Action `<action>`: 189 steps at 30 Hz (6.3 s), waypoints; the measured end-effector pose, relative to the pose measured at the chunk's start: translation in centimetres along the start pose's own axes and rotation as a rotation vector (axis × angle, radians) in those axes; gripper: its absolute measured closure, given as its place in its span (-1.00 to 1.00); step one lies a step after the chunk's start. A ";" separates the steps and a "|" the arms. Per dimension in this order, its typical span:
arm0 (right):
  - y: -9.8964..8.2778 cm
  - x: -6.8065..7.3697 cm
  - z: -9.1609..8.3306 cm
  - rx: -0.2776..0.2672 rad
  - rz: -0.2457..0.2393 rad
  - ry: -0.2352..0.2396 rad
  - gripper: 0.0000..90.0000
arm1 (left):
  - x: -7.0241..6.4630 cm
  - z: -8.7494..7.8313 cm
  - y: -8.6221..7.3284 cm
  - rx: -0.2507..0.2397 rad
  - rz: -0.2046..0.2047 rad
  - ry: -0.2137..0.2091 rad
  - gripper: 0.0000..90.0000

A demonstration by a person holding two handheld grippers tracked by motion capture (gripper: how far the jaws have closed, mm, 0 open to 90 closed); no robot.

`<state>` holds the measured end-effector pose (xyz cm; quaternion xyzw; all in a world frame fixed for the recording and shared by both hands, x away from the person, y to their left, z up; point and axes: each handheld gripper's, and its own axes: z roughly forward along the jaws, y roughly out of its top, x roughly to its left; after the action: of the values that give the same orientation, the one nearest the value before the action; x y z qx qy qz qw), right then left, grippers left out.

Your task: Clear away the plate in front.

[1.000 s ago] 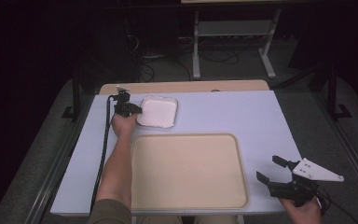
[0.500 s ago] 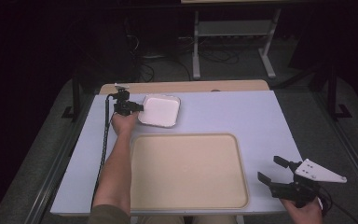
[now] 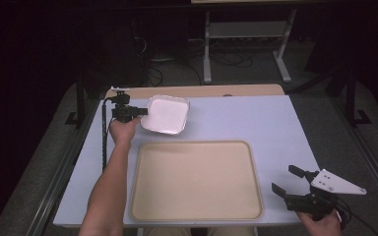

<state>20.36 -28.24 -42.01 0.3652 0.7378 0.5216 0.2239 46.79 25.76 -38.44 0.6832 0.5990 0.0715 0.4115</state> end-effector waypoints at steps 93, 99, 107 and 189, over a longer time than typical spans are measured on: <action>0.2 1.1 0.5 0.056 -0.071 -0.033 -0.69 | -8.6 -4.1 -18.8 0.062 -0.142 0.018 0.81; 0.2 1.0 0.6 0.062 -0.064 -0.033 -0.70 | -8.6 -4.3 -19.0 0.070 -0.125 0.006 0.81; 0.2 1.1 0.6 0.063 -0.075 -0.037 -0.70 | -8.9 -4.4 -19.3 0.077 -0.102 -0.001 0.84; 0.1 1.0 1.0 0.104 -0.048 -0.053 -0.70 | -9.8 -7.8 -18.7 -0.034 0.335 -0.176 -0.04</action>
<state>20.52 -26.82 -42.22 0.3722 0.7663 0.4672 0.2363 25.28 19.81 -41.55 0.7699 0.4373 0.0891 0.4562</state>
